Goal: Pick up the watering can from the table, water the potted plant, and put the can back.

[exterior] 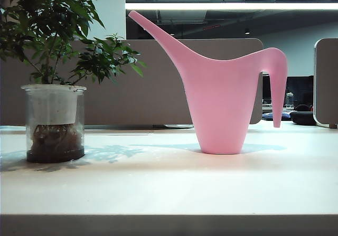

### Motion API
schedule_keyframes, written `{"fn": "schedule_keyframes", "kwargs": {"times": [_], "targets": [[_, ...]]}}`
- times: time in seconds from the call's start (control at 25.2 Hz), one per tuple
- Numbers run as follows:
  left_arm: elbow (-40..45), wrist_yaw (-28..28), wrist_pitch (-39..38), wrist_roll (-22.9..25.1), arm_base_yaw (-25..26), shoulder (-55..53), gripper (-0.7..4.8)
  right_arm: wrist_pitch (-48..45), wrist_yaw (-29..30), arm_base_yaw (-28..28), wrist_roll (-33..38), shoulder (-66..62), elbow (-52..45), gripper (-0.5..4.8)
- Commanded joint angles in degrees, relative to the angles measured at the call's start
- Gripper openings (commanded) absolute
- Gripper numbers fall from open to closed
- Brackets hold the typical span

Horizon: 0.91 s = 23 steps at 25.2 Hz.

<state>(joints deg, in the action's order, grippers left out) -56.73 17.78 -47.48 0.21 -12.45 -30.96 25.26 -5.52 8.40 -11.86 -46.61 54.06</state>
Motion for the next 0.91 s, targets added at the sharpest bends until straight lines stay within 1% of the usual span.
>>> {"fn": "schedule_keyframes", "kwargs": {"times": [0.04,0.08,0.12,0.16,0.2,0.24,0.28,0.32,0.44,0.48,0.52,0.64,0.75,0.83,0.91], "targets": [[-3.06,-2.64,1.4,-5.16,-0.15,-0.5,-0.05,-1.55,2.93,0.09,0.11,-1.18,0.39,0.06],[-3.63,-2.84,1.81,-4.79,-0.15,-0.55,-0.05,-1.68,3.1,0.09,0.79,-1.64,0.39,0.3],[-4.17,-3.23,2.62,-4.66,-0.15,-0.59,-0.05,-1.9,3.08,0.07,1.99,-2.38,0.39,0.87],[-4.61,-3.63,3.39,-4.68,-0.15,-0.59,-0.05,-1.95,3.06,0.07,3.06,-2.95,0.39,1.52],[-4.92,-3.65,4.46,-4.52,-0.15,-0.59,-0.05,-1.95,3.06,0.07,4.35,-3.78,0.39,2.42],[-5.05,-3.63,5.46,-4.52,-0.15,-0.57,-0.05,-1.92,2.99,0.07,5.22,-4.44,0.37,3.03],[-5.16,-3.63,6.34,-4.52,-0.15,-0.57,-0.05,-1.92,2.89,0.07,6.01,-5.11,0.37,3.45],[-5.25,-3.63,7.06,-4.52,-0.15,-0.59,-0.05,-1.97,2.97,0.07,6.69,-6.08,0.37,3.67],[-5.25,-3.58,8.7,-4.52,-0.22,-0.59,-0.05,-3.91,3.37,0.07,7.34,-8.92,-0.02,3.7],[-5.25,-3.58,8.87,-4.55,-0.22,-0.59,-0.05,-5.75,4.11,0.07,7.34,-9.86,-0.5,3.7],[-5.25,-3.58,9.05,-4.55,-0.22,-0.57,-0.05,-10.75,5.25,-0.02,7.32,-11.91,-2.19,3.72],[-5.27,-3.61,9.07,-4.5,-0.66,-0.57,-0.05,-25.22,7.02,-0.13,7.32,-18.18,-6.88,4.79],[-5.27,-3.61,9.27,-4.04,-0.92,-0.57,-0.05,-32.02,7.1,-0.31,7.32,-24.09,-8.22,4.79],[-5.27,-3.61,9.88,-3.02,-0.92,-0.55,-0.05,-34.8,6.64,-0.66,7.32,-27.61,-8.2,4.79],[-5.29,-3.58,10.56,-3.02,-0.92,-0.48,-0.05,-38.27,6.75,-0.81,7.32,-30.97,-8.2,4.79]]}}
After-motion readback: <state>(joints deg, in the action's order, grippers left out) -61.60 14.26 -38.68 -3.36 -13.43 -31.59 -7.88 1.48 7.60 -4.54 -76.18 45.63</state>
